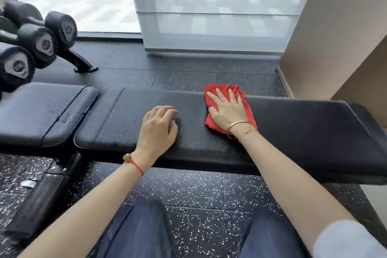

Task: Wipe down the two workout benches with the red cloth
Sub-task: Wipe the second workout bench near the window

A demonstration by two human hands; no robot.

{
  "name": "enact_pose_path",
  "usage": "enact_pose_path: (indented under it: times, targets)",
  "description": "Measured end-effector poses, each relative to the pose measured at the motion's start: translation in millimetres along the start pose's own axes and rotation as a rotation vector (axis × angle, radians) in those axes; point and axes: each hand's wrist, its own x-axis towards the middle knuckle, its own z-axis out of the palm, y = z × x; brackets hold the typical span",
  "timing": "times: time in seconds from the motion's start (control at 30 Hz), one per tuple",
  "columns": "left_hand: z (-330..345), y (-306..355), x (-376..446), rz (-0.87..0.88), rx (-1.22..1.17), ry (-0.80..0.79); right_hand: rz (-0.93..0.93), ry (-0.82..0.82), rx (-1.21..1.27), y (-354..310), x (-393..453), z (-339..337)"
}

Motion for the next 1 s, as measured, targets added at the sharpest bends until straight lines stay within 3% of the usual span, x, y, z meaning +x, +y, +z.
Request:
enact_pose_path:
  times: [0.23, 0.5, 0.6, 0.73, 0.87, 1.0]
  targets:
    - [0.5, -20.9, 9.6, -0.041, -0.05, -0.007, 0.055, 0.031, -0.036, -37.5, 35.6, 7.6]
    - [-8.1, -25.0, 4.3, -0.014, -0.096, -0.107, -0.188, 0.021, -0.047, -76.8, -69.1, 14.3]
    - [-23.3, -33.5, 4.0, 0.021, -0.16, -0.112, -0.143, 0.026, -0.031, -71.6, -88.0, 10.6]
    - [-54.2, -85.4, 3.3, 0.04, -0.126, -0.017, 0.01, 0.018, 0.002, -82.7, -63.6, 11.8]
    - [-68.2, -155.4, 0.1, -0.032, -0.019, -0.032, 0.148, 0.026, -0.024, -124.2, -26.8, 17.8]
    - [-65.8, -185.1, -4.9, -0.058, -0.01, -0.013, 0.057, 0.023, -0.012, -188.7, -22.9, 31.0]
